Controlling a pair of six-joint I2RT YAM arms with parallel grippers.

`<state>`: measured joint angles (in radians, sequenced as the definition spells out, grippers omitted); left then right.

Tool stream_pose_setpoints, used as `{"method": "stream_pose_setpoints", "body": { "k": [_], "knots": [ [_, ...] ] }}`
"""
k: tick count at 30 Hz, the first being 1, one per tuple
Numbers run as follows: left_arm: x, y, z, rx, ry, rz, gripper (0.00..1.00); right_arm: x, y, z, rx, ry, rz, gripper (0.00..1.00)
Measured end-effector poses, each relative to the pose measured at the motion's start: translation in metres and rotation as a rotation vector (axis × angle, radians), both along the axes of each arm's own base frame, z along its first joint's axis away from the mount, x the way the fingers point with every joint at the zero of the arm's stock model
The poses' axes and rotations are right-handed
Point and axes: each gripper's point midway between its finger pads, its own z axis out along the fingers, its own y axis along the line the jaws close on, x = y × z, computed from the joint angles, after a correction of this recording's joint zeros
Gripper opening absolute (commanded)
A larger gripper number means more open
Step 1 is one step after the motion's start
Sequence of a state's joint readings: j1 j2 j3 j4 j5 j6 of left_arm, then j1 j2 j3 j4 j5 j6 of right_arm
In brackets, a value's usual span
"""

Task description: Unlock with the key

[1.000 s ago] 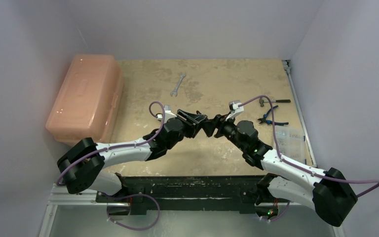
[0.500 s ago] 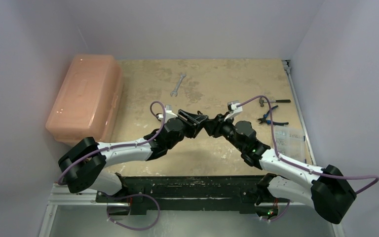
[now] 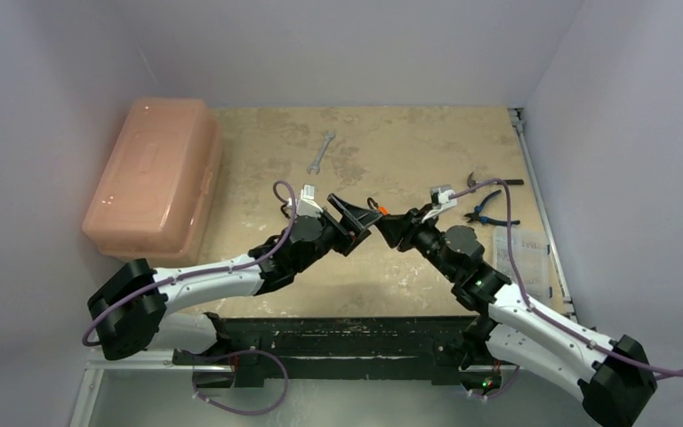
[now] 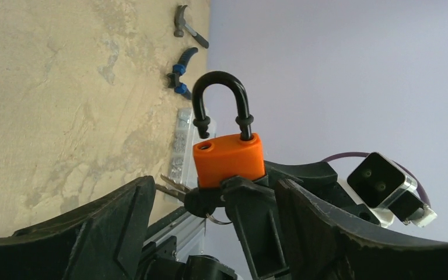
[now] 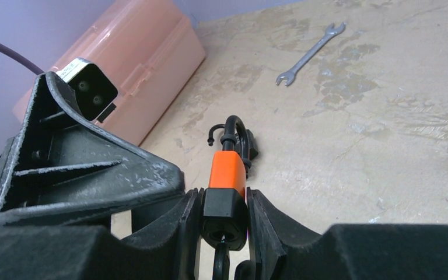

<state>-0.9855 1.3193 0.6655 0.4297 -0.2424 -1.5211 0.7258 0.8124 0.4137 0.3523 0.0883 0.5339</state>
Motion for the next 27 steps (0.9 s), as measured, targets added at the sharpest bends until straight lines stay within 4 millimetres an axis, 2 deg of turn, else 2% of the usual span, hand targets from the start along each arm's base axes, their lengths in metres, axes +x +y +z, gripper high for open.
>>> {"method": "stream_pose_setpoints", "body": {
  "k": [4, 10, 19, 23, 27],
  "knots": [
    [-0.006, 0.008, 0.006, -0.002, -0.022, -0.006, 0.87, -0.007, -0.006, 0.012, 0.021, -0.023, 0.001, 0.00],
    [-0.005, 0.014, -0.002, 0.020, -0.007, 0.002, 0.87, -0.019, -0.007, 0.017, 0.027, -0.028, 0.042, 0.00],
    [-0.006, 0.016, -0.004, 0.012, -0.016, 0.003, 0.66, -0.030, -0.002, -0.008, -0.009, 0.024, 0.106, 0.00],
    [-0.006, 0.016, -0.007, 0.010, -0.016, 0.002, 0.62, -0.035, 0.000, -0.018, -0.018, 0.045, 0.134, 0.00],
    [-0.005, 0.012, -0.009, -0.002, -0.017, -0.001, 0.56, -0.038, 0.002, -0.019, -0.019, 0.048, 0.155, 0.00]
  ]
}}
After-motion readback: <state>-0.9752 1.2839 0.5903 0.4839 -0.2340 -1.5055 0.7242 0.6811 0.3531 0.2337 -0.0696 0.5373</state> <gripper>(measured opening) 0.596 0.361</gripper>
